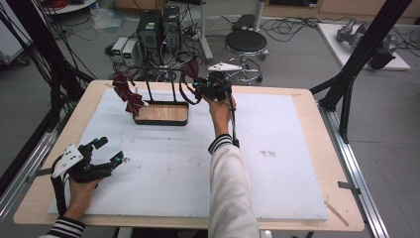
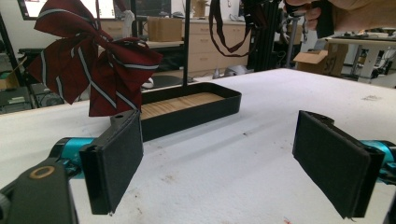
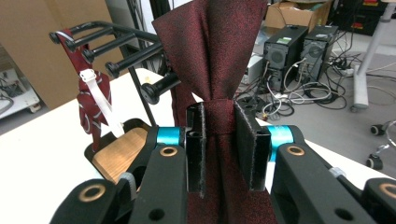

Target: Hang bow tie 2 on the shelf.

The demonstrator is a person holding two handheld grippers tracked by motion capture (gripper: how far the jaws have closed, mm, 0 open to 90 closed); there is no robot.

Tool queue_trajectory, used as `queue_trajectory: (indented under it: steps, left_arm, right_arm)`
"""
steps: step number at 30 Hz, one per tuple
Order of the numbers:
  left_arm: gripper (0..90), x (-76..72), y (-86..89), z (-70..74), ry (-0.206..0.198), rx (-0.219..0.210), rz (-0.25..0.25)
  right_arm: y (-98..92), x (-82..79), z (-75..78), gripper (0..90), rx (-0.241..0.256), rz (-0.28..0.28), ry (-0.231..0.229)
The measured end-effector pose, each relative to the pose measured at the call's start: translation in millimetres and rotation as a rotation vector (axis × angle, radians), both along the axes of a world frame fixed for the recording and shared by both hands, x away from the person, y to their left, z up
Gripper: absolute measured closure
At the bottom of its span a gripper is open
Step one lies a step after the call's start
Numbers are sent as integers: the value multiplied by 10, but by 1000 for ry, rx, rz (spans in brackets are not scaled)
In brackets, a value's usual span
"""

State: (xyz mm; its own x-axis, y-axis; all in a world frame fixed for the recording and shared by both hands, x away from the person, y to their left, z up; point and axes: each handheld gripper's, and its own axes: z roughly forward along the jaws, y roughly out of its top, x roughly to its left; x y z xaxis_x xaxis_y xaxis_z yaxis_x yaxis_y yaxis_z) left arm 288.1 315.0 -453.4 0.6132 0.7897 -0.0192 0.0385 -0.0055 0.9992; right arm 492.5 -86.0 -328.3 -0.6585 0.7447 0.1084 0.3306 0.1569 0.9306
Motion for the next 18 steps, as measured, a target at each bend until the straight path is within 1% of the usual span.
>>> queue_trajectory:
  steps: [2, 3, 4, 5, 6, 7, 8, 9, 10, 12, 13, 14, 15, 18]
  left_arm:
    - [165, 0, -1, -1, -1, 0, 0]
    - [165, 0, -1, 0, -1, 1, 0]
    - [165, 0, -1, -1, -2, 1, -1]
    - [165, 0, -2, -1, -4, -1, -3]
    - [164, -1, -2, -1, -3, 0, -2]
    - [165, -1, -2, -1, -3, 0, -2]
    - [165, -1, -1, -1, -3, 1, -2]
    - [165, -1, -2, -1, -3, 0, -2]
    - [165, -1, -3, 0, -2, -2, -2]
    - [165, -1, -4, -1, -3, 0, -2]
    - [165, 0, -3, 0, -3, 1, -2]
    - [165, -1, -3, -1, -3, 0, -1]
    - [165, -1, -4, 0, -3, 2, -1]
    - [164, -3, -9, 0, -5, 10, 4]
  right_arm:
    - [1, 0, -1, 738, -1, -2, 0]
    - [2, -1, -2, 673, -5, -12, 2]
    - [2, -1, -2, 673, -5, -12, 2]
    - [0, 4, -6, 598, -9, -15, -2]
    - [13, -1, -8, 395, -29, -54, 2]
    - [13, -1, -8, 395, -29, -54, 2]
    - [13, -2, -11, 326, -38, -69, 5]
    - [1, -2, -16, 217, -38, -84, 17]
    - [1, -2, -16, 217, -38, -84, 17]
    - [-13, -12, -4, 109, -49, -94, 11]
    - [-26, -50, 26, 105, -71, -90, 2]
    - [-42, -78, 45, 105, -73, -81, -13]
    - [-42, -78, 45, 105, -73, -81, -13]
    - [-116, -205, 108, 104, -62, -67, -33]
